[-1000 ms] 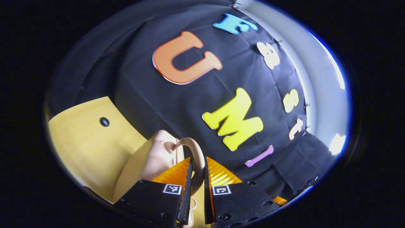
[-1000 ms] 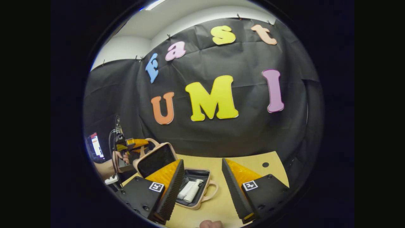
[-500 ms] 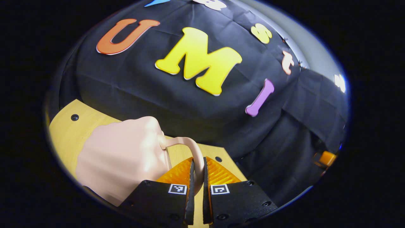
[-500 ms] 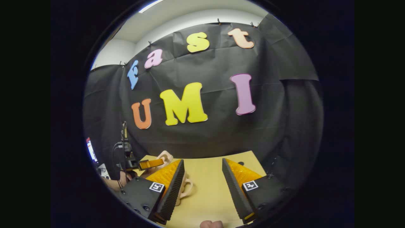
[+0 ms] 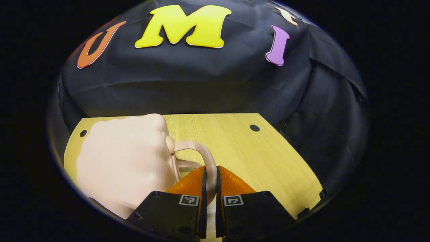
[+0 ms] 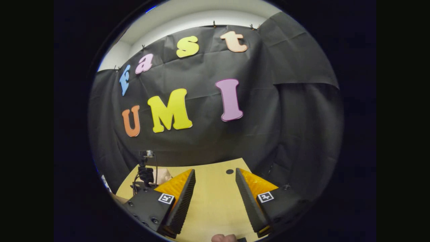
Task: First open the suitcase, pack the skin care products into it, and then close the suitcase.
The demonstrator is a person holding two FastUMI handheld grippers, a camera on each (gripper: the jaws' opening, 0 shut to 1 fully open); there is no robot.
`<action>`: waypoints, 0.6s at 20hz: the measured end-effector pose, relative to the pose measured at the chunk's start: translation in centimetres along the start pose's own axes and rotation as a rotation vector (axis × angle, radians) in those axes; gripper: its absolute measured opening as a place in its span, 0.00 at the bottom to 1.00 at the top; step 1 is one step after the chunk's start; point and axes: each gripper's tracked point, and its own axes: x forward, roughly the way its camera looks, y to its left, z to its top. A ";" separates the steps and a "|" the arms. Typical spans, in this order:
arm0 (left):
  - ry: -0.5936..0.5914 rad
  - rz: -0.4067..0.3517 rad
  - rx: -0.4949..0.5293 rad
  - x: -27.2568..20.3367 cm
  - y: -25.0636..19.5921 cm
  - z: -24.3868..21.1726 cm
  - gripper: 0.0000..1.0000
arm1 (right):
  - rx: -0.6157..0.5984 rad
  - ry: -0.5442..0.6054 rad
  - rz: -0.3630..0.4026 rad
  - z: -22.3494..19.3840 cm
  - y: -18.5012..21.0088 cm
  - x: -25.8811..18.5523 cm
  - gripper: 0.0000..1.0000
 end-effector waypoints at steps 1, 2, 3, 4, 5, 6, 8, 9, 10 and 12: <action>0.008 0.009 0.008 0.4 -0.1 -0.4 0.13 | 0.002 0.000 -0.007 -0.1 -0.5 0.0 0.72; 0.015 0.017 0.018 0.8 -0.2 -0.7 0.13 | 0.003 0.003 -0.011 -0.2 -0.8 0.0 0.71; 0.016 0.030 0.027 1.1 -0.2 -0.9 0.13 | 0.004 0.006 -0.012 -0.5 -1.1 0.0 0.72; 0.016 0.048 0.043 1.2 -0.2 -1.1 0.13 | 0.007 0.007 -0.010 -0.5 -1.2 0.1 0.71; 0.016 0.066 0.073 1.5 -0.3 -1.3 0.13 | 0.010 0.006 -0.008 -0.6 -1.3 0.4 0.72; 0.029 0.083 0.099 1.8 -0.4 -1.8 0.13 | 0.013 0.004 -0.003 -0.7 -1.3 0.6 0.72; 0.072 0.100 0.132 2.0 -0.6 -2.7 0.18 | 0.026 0.009 0.011 -1.1 -1.0 1.0 0.72; 0.105 0.102 0.134 2.0 -1.0 -3.5 0.22 | 0.031 0.014 0.025 -1.5 -0.6 1.3 0.72; 0.117 0.108 0.141 1.7 -1.4 -3.7 0.29 | 0.031 0.018 0.038 -1.8 -0.3 1.5 0.71; 0.142 0.103 0.135 0.8 -2.4 -4.5 0.63 | 0.026 0.024 0.053 -2.2 0.1 2.2 0.72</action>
